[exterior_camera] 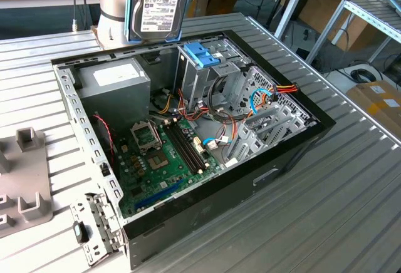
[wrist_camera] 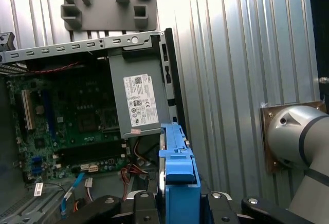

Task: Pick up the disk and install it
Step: 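Pick up the disk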

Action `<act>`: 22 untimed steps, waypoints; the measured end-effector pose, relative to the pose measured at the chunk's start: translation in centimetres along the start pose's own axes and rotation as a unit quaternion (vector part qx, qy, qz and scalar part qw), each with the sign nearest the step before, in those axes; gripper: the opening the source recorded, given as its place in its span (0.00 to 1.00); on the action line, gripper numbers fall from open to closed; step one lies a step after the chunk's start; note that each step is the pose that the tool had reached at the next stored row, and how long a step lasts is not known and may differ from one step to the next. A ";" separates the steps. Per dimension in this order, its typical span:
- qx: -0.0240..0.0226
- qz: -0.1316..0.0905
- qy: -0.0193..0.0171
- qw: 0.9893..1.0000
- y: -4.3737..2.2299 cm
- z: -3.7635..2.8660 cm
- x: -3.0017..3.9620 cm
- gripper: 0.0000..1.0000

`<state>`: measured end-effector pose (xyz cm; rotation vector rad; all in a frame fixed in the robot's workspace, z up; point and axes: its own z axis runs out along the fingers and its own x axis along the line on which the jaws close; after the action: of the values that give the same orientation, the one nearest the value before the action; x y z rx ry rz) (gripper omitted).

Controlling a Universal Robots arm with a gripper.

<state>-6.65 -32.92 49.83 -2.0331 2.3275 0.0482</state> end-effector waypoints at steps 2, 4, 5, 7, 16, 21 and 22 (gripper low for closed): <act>0.000 0.000 0.000 1.000 -0.10 0.00 -0.02 0.37; 0.000 0.000 0.000 1.000 -0.23 0.00 -0.03 0.37; 0.000 0.000 0.000 1.000 -0.29 0.01 -0.04 0.37; 0.000 0.000 0.000 1.000 -0.40 0.01 -0.06 0.37; 0.000 0.000 0.000 1.000 -0.82 0.02 -0.11 0.37; 0.000 0.000 0.000 1.000 -0.84 0.01 0.07 0.37; 0.000 0.000 0.000 1.000 -0.85 0.00 0.13 0.37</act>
<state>-5.82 -33.17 49.83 -2.0330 2.3275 0.0482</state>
